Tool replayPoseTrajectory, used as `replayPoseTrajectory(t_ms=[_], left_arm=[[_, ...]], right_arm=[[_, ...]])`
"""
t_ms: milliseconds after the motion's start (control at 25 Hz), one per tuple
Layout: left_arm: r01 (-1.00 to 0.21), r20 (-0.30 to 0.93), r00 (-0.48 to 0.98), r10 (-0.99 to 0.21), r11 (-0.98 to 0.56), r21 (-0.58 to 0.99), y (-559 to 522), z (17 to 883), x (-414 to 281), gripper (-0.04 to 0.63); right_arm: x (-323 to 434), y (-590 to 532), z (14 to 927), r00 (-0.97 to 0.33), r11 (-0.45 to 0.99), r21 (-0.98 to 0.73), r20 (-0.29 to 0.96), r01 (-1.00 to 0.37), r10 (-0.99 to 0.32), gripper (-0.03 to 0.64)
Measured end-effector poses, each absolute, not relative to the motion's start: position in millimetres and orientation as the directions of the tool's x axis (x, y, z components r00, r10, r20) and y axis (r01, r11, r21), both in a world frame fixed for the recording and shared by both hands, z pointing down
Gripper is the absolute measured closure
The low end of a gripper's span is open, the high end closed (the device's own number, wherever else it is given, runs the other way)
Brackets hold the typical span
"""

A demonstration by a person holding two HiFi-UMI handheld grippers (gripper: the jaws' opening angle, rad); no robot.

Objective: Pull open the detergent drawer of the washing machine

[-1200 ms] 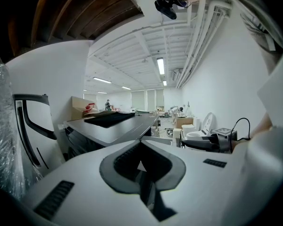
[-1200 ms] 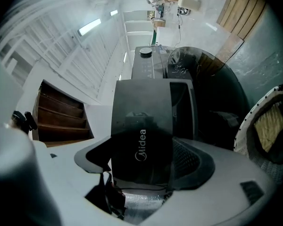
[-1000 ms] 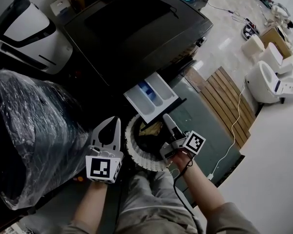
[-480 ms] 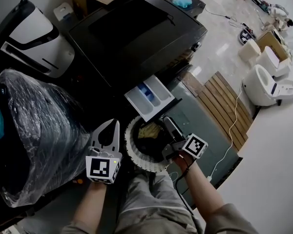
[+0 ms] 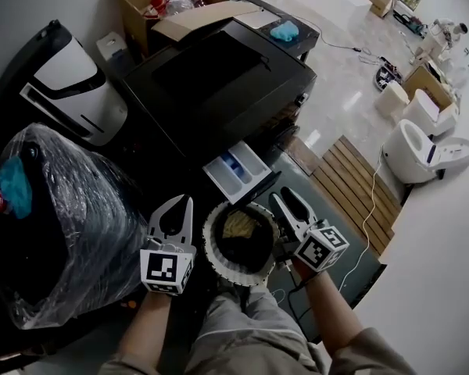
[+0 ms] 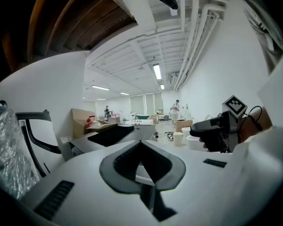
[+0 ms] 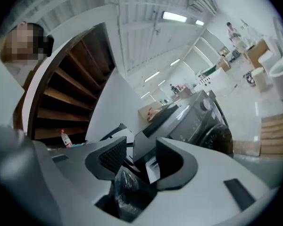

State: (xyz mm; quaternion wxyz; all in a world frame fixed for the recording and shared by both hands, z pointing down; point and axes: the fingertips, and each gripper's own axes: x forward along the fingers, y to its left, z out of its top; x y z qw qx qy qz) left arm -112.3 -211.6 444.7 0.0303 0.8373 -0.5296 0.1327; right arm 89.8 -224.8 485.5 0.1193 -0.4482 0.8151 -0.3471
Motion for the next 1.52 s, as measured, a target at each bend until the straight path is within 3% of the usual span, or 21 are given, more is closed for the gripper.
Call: replayPoseTrajectory(t_ms=[400, 720, 1120, 1360, 1520], left_arm=[[-0.882, 0.176, 0.424, -0.889, -0.449, -0.144, -190.6, 366.6, -104.6, 0.58], [-0.876, 0.127, 0.444, -0.887, -0.46, -0.147, -170.6, 307.1, -98.2, 0.58], [-0.863, 0.019, 0.483, -0.875, -0.48, -0.161, -144.0, 236.2, -92.2, 0.58], [-0.863, 0.017, 0.486, -0.874, -0.483, -0.146, -129.2, 225.4, -87.2, 0.58], [-0.869, 0.016, 0.473, -0.881, -0.469, -0.158, -125.8, 221.7, -90.7, 0.58]], right_arm=[[84.4, -197.5, 354.2, -0.602, 0.563, -0.323, 0.026, -0.761, -0.798, 0.526], [77.2, -165.6, 265.3, -0.649, 0.652, -0.17, -0.081, -0.739, -0.757, 0.557], [77.1, -126.0, 210.9, -0.651, 0.646, 0.091, -0.039, -0.758, -0.758, 0.563], [72.4, -101.8, 172.4, -0.65, 0.643, 0.097, -0.164, -0.759, -0.742, 0.575], [79.8, -92.8, 177.7, -0.662, 0.654, 0.106, -0.142, -0.749, -0.736, 0.577]])
